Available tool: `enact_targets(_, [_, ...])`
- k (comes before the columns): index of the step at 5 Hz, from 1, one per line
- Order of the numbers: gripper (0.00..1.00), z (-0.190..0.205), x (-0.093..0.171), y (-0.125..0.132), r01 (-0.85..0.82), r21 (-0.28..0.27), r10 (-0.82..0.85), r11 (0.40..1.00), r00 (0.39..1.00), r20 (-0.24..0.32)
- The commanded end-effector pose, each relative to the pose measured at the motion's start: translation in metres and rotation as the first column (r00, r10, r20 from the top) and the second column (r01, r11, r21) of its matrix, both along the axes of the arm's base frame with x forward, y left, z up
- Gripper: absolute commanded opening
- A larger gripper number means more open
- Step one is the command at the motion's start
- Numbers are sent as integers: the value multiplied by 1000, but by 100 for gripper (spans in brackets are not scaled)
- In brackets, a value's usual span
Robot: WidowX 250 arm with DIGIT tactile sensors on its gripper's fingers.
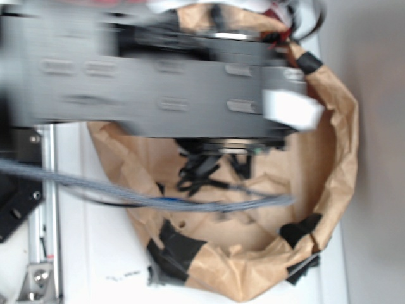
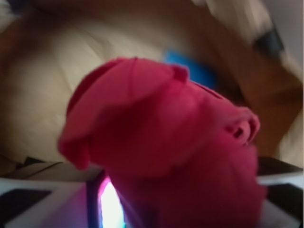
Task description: Grab the red paper.
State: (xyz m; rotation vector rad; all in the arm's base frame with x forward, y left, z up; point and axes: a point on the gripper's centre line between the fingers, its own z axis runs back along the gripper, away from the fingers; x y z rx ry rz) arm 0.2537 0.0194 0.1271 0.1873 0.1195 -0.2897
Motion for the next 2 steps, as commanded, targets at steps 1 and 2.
enact_targets(1, [0,9,-6,-14,-306,-121,309,944,951,4])
enact_targets(2, [0,6,-2,-12,-333,-104,339,937,940,45])
